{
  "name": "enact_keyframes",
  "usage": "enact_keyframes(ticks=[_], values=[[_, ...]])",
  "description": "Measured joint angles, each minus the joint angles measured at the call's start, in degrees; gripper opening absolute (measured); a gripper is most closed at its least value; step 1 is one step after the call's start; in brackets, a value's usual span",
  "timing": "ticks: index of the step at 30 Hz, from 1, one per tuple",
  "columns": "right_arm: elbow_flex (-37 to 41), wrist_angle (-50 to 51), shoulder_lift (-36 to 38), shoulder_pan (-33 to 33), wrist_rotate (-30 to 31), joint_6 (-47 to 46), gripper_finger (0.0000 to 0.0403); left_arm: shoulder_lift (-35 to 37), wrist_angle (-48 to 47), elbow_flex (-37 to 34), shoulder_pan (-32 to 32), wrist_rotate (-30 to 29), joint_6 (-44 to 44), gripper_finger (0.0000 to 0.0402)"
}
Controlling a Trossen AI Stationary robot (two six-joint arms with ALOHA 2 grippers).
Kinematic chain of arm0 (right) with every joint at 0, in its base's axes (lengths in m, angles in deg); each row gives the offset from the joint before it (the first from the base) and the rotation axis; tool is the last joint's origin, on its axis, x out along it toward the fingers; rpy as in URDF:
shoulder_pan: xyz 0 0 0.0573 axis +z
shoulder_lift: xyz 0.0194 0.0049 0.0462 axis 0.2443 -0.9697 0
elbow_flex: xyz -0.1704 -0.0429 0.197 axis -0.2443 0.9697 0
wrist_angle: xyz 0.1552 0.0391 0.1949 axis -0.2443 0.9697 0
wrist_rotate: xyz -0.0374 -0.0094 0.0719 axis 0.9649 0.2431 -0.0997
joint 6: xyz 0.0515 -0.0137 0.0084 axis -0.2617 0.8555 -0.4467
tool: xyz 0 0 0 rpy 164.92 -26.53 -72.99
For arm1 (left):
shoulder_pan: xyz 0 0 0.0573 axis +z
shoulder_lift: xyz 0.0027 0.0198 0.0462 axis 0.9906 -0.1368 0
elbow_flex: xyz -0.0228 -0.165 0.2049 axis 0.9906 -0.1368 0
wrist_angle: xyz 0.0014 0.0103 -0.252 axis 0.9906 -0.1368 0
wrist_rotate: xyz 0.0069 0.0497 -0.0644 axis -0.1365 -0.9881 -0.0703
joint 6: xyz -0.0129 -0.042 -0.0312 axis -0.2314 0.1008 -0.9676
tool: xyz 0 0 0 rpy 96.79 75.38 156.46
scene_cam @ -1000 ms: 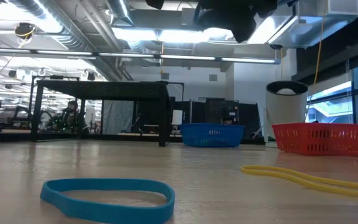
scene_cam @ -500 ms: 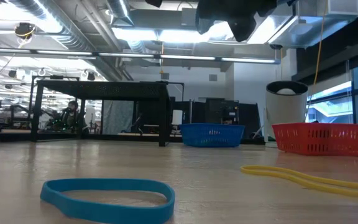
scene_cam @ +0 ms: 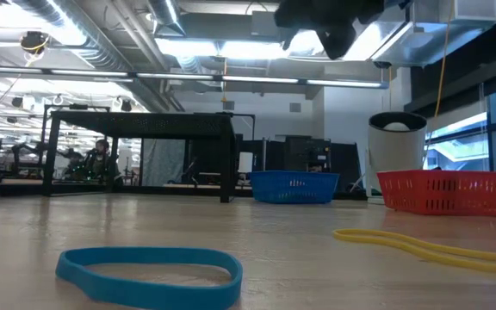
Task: Pick & Place Office Desk Supplies
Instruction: Put the blue rubber band into the red bin
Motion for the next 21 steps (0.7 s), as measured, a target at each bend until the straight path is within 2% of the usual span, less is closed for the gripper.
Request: enact_keyframes(ticks=[6,12,17,21], values=[[-0.01,8.29,2.44,-0.02,7.36,-2.34,0.0003,0.00,-8.79,0.00,-0.72,-0.22,-10.68,0.0098],[-0.06,19.88,8.77,0.00,11.79,-6.76,0.0003,0.00,-16.87,0.00,-1.00,0.50,-20.27,0.0119],[-0.10,36.79,13.75,0.00,14.59,-16.17,0.0002,0.00,-17.75,0.00,-1.00,3.16,-22.58,0.0118],[-0.09,53.31,15.29,0.00,15.88,-28.17,0.0002,0.00,-17.76,0.00,-1.00,3.48,-22.59,0.0114]])
